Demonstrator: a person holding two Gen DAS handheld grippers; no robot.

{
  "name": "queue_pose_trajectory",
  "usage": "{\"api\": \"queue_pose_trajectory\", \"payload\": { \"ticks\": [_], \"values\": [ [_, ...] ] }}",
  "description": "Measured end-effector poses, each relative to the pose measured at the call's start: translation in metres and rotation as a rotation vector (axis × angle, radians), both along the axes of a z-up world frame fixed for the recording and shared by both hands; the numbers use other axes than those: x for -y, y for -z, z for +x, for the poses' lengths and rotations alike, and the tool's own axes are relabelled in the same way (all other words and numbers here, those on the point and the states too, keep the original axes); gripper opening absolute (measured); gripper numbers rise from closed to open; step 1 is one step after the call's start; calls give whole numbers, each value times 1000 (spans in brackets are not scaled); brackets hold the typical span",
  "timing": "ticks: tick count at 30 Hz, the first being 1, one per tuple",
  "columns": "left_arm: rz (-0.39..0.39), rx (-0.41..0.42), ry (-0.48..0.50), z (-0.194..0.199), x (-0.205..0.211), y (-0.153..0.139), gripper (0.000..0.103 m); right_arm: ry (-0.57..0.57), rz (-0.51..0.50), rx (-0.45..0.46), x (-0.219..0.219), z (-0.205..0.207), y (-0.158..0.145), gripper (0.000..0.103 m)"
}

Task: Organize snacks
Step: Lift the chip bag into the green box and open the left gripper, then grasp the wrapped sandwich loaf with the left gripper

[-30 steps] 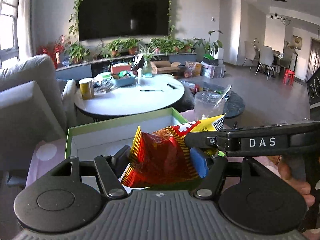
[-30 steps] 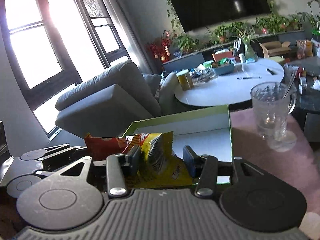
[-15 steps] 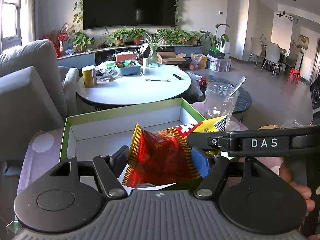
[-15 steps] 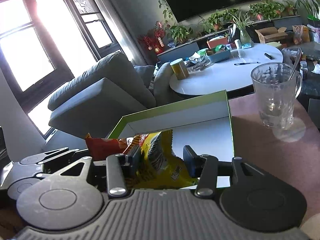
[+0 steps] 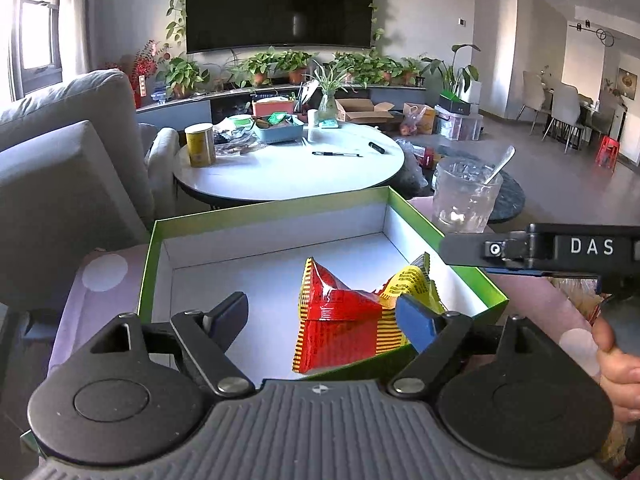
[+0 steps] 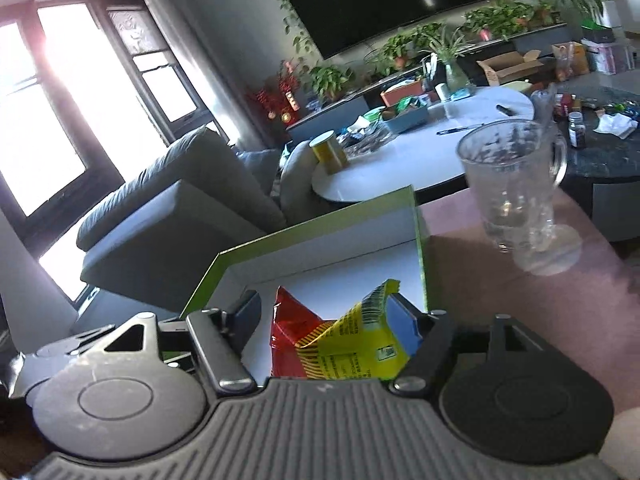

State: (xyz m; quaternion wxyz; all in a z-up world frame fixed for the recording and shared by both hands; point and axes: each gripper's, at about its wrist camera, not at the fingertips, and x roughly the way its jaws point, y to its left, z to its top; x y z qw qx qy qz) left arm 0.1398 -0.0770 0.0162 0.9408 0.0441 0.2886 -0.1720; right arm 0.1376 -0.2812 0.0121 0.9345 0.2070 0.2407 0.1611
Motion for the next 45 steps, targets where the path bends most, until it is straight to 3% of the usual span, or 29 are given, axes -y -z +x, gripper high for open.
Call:
{"api": "queue_pose_trajectory", "payload": {
  "ticks": [16, 25, 31, 39, 45],
  "values": [
    [-29, -16, 2, -39, -2, -5, 84, 8, -2, -51, 15, -31, 5, 61],
    [-39, -44, 27, -64, 3, -3, 84, -13, -66, -94, 11, -51, 7, 61],
    [-34, -69, 57, -87, 10, 0, 84, -32, -103, -137, 15, -66, 14, 61],
    [-45, -130, 121, -105, 25, 12, 85, -34, -80, -238, 24, -77, 29, 61],
    [-44, -181, 178, -110, 39, 24, 85, -31, -89, -255, 23, -83, 32, 62]
  ]
}}
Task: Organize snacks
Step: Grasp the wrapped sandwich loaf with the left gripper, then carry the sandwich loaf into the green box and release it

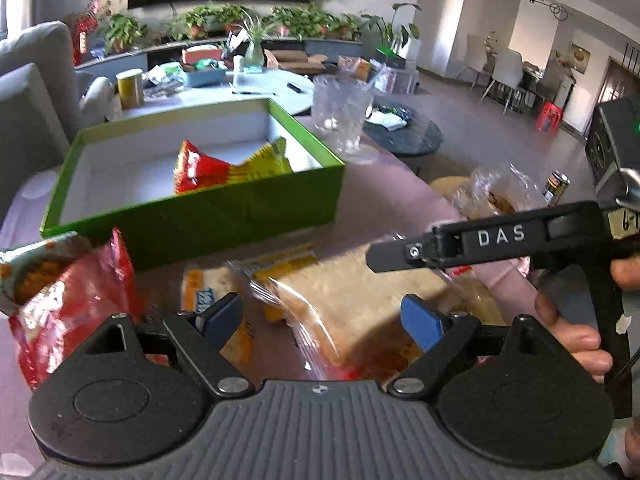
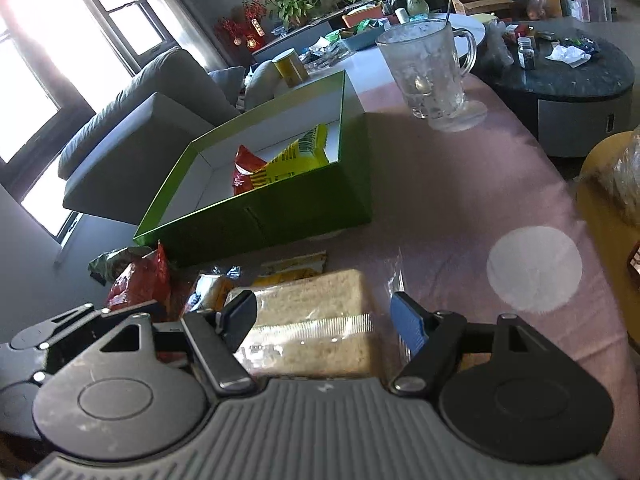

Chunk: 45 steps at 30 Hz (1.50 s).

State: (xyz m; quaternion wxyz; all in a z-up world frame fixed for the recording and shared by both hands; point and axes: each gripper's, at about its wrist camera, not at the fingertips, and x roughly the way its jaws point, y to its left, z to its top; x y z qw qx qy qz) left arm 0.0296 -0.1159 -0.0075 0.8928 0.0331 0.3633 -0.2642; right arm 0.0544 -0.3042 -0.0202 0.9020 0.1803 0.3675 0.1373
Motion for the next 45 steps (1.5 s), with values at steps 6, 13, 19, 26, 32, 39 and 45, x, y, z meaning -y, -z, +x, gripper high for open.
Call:
{"api": "queue_pose_trajectory", "payload": {
  "ticks": [6, 13, 19, 26, 32, 39, 45],
  "values": [
    [1, -50, 17, 4, 4, 9, 85, 0, -13, -6, -2, -2, 3, 64],
    [-14, -83, 60, 9, 12, 16, 80, -1, -26, -11, -3, -2, 5, 64],
    [-7, -63, 62, 6, 14, 13, 70, -36, -74, 19, -10, -7, -1, 64],
    [-18, 2, 40, -1, 10, -2, 70, -26, -65, 42, -10, -13, -9, 49],
    [-35, 81, 33, -7, 5, -22, 70, -15, -47, 103, -11, -22, -27, 49],
    [-48, 135, 7, -8, -3, -37, 70, -31, -18, 140, -16, -21, -39, 49],
    [-48, 151, -14, -5, -8, -42, 71, -49, -18, 160, -22, -17, -46, 49]
  ]
}}
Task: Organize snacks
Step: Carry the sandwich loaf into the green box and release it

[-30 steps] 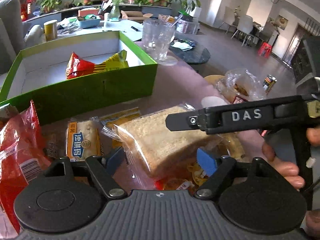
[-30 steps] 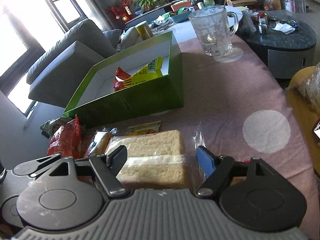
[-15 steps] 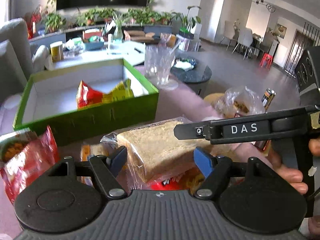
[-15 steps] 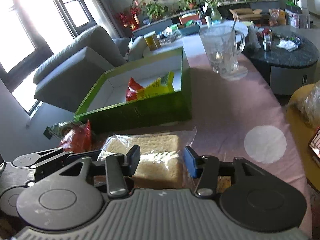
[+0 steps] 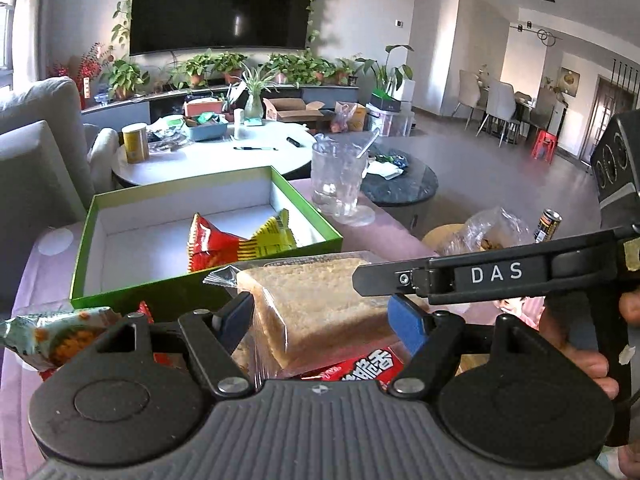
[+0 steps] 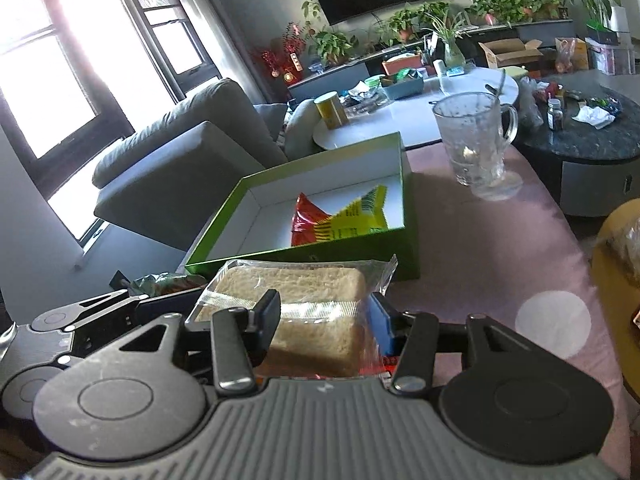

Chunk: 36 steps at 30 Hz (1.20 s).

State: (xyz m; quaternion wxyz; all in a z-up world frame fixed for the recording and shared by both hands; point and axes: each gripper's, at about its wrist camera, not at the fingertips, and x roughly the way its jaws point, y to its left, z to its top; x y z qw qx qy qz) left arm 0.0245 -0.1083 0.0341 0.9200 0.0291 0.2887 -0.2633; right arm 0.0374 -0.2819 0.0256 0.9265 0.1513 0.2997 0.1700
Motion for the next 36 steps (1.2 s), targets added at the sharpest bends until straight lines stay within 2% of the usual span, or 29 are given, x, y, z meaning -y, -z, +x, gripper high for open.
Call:
{"api": "queue_pose_trajectory", "payload": {
  "ticks": [20, 30, 36],
  "values": [
    [16, 75, -57, 43, -11, -23, 71, -26, 0, 72, -13, 40, -26, 49],
    [23, 79, -98, 102, -14, -32, 71, -42, 35, 88, -16, 88, -40, 49],
    [51, 61, -106, 143, -6, -22, 72, -37, 14, 85, -18, 122, -39, 49]
  ]
}}
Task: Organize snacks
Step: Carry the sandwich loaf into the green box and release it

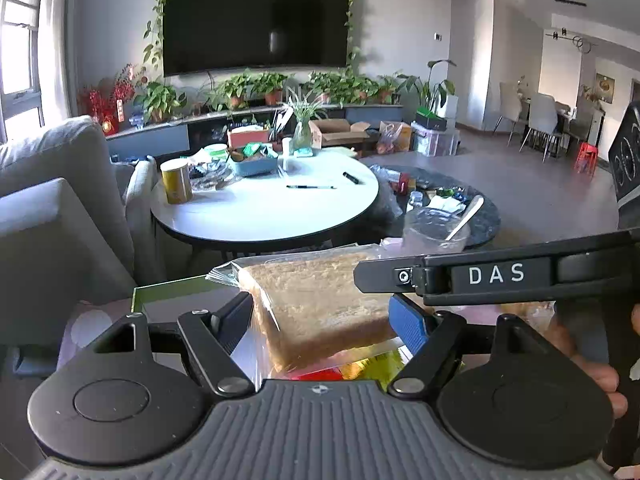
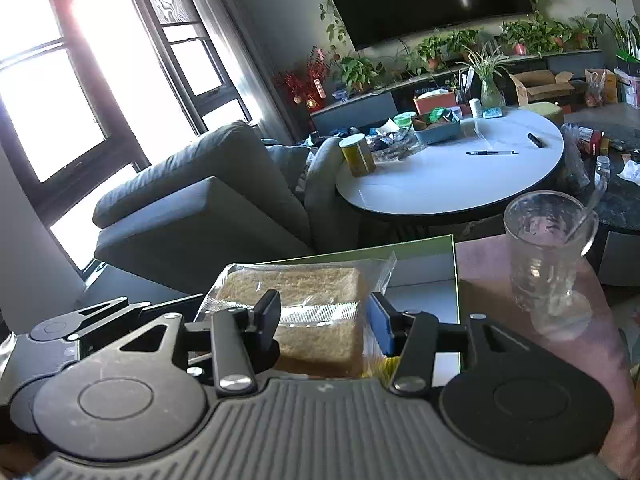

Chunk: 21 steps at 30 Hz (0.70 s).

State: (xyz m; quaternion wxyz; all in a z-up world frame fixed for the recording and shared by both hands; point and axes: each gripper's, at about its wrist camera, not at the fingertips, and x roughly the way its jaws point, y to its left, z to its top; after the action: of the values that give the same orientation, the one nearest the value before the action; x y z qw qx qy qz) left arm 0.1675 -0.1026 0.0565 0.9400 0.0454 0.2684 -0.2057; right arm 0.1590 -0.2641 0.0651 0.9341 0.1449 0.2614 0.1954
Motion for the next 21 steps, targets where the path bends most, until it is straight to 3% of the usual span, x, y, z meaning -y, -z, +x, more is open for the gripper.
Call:
{"api": "queue_pose_trajectory", "payload": {
  "ticks": [16, 21],
  "values": [
    [10, -61, -2, 63, 11, 40, 72, 39, 10, -83, 7, 54, 35, 49],
    [21, -77, -26, 73, 11, 53, 73, 78, -34, -53, 6, 66, 45, 52]
  ]
}}
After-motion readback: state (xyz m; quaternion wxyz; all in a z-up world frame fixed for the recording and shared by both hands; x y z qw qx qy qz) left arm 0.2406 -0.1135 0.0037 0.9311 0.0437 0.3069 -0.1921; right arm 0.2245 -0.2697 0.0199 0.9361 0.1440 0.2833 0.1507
